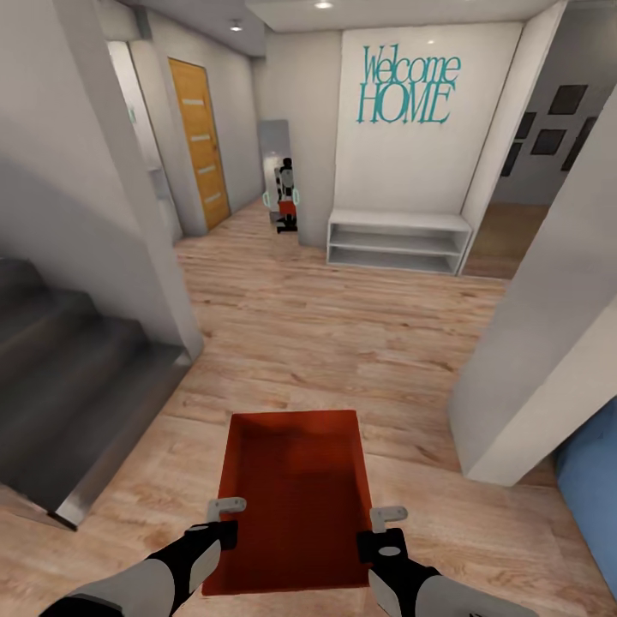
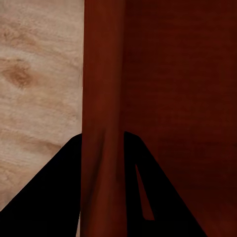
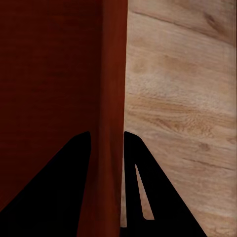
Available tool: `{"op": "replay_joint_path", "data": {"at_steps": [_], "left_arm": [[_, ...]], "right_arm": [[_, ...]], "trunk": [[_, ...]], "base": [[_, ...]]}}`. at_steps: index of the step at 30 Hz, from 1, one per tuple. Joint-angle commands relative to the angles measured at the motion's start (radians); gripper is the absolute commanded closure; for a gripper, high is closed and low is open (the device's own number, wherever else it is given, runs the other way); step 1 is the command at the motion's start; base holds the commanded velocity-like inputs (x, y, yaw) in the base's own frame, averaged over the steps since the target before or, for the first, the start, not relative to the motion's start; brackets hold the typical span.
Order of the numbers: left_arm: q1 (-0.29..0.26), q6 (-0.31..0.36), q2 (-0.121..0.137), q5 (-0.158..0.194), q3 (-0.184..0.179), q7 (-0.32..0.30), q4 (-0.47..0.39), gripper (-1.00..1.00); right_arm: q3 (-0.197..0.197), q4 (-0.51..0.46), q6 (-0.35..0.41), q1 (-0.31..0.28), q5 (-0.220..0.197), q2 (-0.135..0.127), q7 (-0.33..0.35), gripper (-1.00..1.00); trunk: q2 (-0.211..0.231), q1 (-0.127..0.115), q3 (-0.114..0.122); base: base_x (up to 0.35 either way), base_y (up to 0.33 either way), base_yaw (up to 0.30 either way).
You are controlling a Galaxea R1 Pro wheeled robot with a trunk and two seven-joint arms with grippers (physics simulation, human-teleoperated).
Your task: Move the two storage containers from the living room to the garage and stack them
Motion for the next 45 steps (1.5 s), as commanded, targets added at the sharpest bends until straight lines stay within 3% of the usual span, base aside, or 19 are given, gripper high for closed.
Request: {"op": "replay_joint_path", "data": {"at_steps": [1,45], "left_arm": [[0.0,0.008,0.012,0.037,0.071,0.013,-0.001,1.0],[0.0,0.008,0.012,0.037,0.072,0.013,-0.001,1.0]], "right_arm": [[-0.01,-0.001,-0.022,-0.001,0.007,-0.001,-0.014,1.0],[-0.009,-0.001,-0.022,-0.001,0.007,-0.001,-0.014,1.0]], "trunk": [[-0.001,0.001,-0.001],[-0.001,0.001,-0.001]], "base": [[0.323,0.0,-0.093],[0.323,0.0,-0.002]]}}
